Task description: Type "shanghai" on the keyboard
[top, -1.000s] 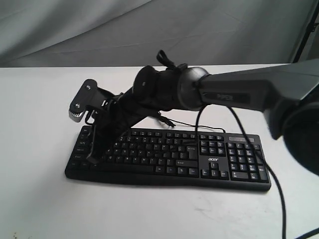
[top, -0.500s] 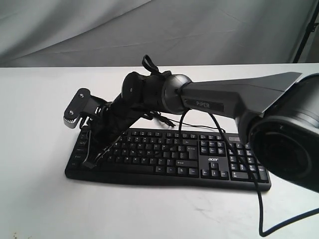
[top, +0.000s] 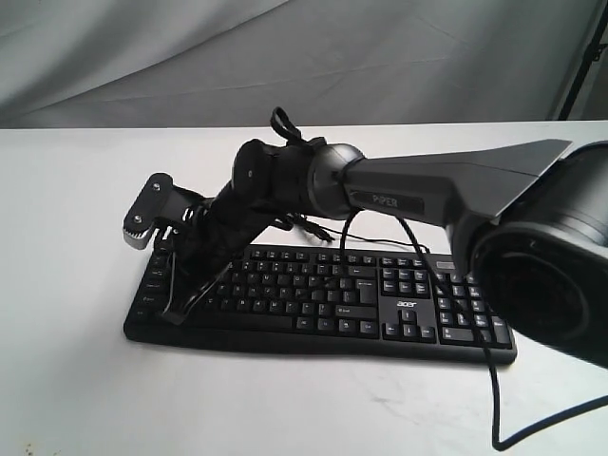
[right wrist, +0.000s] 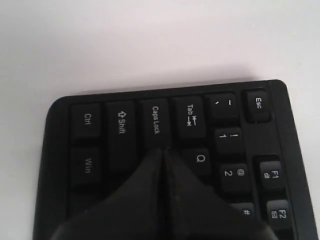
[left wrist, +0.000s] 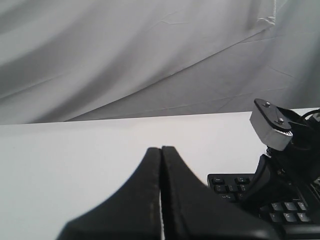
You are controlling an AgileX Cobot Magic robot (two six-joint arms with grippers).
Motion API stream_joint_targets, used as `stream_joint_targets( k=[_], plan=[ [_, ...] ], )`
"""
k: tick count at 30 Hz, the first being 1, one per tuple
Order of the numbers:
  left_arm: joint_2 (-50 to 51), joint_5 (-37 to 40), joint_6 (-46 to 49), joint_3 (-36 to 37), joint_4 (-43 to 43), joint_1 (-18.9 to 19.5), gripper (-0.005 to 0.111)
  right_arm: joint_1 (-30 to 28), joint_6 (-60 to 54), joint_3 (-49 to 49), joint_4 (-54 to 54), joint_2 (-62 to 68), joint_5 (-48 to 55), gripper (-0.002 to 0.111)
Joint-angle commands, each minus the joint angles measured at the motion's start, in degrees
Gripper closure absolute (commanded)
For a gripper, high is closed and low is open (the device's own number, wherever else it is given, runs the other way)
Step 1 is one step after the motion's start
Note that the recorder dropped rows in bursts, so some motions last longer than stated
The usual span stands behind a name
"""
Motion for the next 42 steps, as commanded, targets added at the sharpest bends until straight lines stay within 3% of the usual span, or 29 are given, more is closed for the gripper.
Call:
stream_joint_targets(
  k=[1,5,14,42],
  plan=[
    [-0.1,-0.3,-0.2,0.1,0.0,-0.4,0.107,-0.3,1.9,-0.1,-4.3,-4.1,3.3,0.108],
    [-0.1,-0.3,-0.2,0.1,0.0,-0.4,0.107,-2.1,2.6,4.8,-5.6,-8.2,4.7,0.108],
    [-0.1,-0.3,-0.2,0.1,0.0,-0.4,0.107,-5.3,0.5,25.6,-1.8,-17.7,-7.5,0.108],
    [-0.1,-0.3,-0.2,0.1,0.0,-0.4,0.107,-5.3,-1.4,26.3,1.9,-13.6,-5.7,0.108]
  ],
)
